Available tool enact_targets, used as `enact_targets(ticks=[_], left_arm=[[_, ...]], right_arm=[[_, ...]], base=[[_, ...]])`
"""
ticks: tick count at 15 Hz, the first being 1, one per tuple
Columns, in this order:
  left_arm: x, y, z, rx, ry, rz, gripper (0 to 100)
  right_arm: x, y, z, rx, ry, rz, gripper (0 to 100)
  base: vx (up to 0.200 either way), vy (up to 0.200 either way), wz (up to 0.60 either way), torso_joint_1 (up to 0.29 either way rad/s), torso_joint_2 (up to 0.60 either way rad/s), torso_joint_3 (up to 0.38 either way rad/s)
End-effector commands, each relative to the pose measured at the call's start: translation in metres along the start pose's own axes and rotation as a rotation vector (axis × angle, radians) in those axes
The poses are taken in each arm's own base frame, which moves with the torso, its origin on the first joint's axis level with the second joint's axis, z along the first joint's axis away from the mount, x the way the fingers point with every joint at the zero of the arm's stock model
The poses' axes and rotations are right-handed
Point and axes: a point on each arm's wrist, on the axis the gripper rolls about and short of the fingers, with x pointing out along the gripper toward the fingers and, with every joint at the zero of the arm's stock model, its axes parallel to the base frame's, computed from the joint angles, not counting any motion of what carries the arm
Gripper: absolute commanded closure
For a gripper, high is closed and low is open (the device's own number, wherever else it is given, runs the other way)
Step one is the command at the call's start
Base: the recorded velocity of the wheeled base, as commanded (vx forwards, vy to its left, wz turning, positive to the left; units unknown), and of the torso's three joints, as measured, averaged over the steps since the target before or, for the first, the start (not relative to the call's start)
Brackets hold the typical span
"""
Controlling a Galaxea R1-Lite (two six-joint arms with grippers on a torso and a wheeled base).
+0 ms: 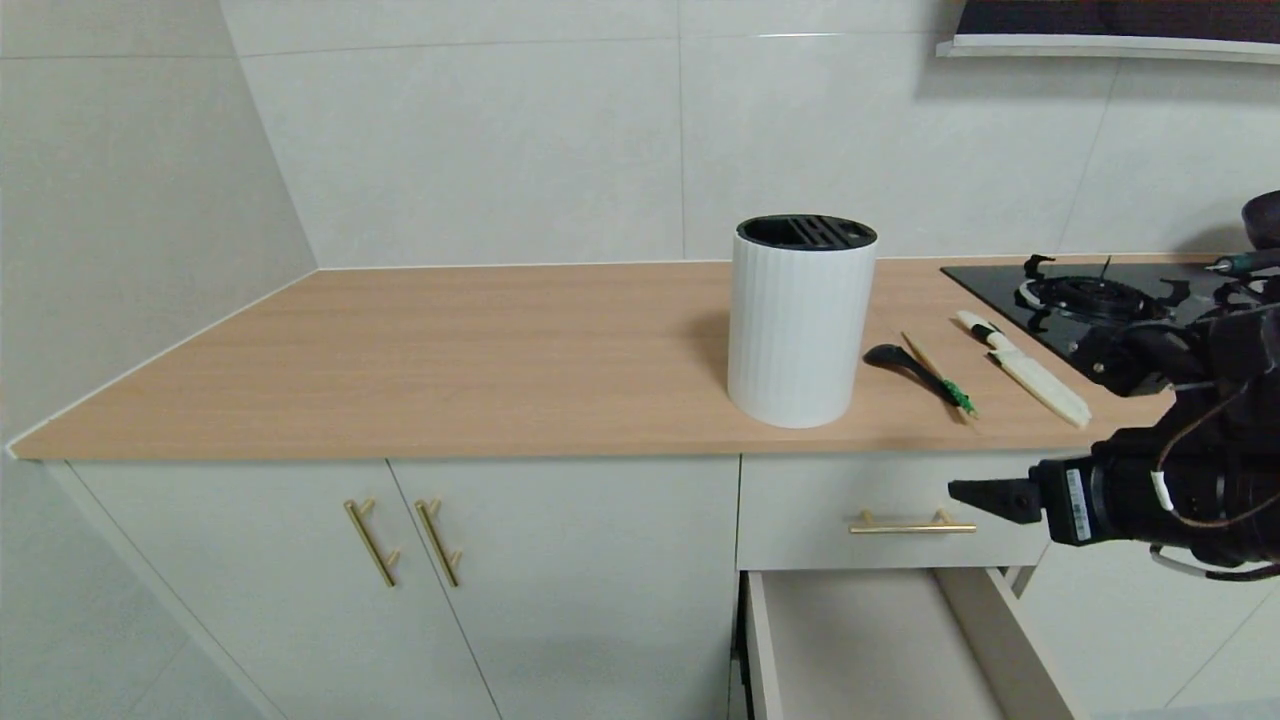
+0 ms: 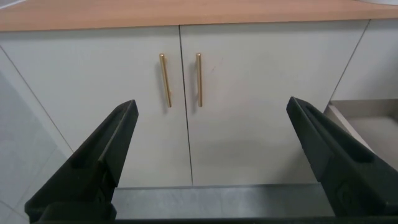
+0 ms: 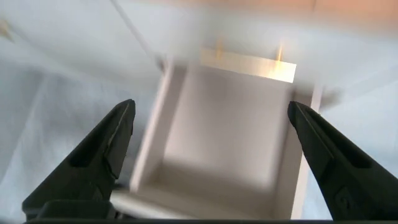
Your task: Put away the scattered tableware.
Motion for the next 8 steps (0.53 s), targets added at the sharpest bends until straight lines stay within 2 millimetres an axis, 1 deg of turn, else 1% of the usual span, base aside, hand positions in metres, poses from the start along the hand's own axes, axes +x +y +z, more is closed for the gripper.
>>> enact_targets(ticks=[1, 2, 4, 5, 6, 8], left_arm=[[0.0, 0.0, 0.0, 0.0, 0.001, 0.001, 0], [0.0, 0.0, 0.0, 0.0, 0.001, 0.001, 0], [0.0, 0.0, 0.0, 0.0, 0.001, 0.001, 0], [0.0, 0.0, 0.0, 0.0, 0.001, 0.001, 0], [0.0, 0.0, 0.0, 0.0, 0.001, 0.001, 0], [0.0, 0.0, 0.0, 0.0, 0.001, 0.001, 0]], right_arm=[[0.006, 0.0, 0.029, 0.003, -0.067, -0.012, 0], [0.013, -0.001, 0.041, 0.007, -0.072, -0.018, 0], [0.034, -0.013, 0.057, 0.035, -0.072, -0.075, 0], [0.043, -0.017, 0.058, 0.048, -0.064, -0.1, 0], [0.047, -0.02, 0.058, 0.056, -0.056, -0.106, 0], [0.069, -0.027, 0.055, 0.079, -0.043, -0.127, 0]], base=[[0.0, 0.0, 0.0, 0.0, 0.0, 0.0], [0.0, 0.0, 0.0, 0.0, 0.0, 0.0], [0.0, 0.0, 0.0, 0.0, 0.0, 0.0], [0.0, 0.0, 0.0, 0.0, 0.0, 0.0], [0.0, 0.0, 0.0, 0.0, 0.0, 0.0], [0.0, 0.0, 0.0, 0.0, 0.0, 0.0]])
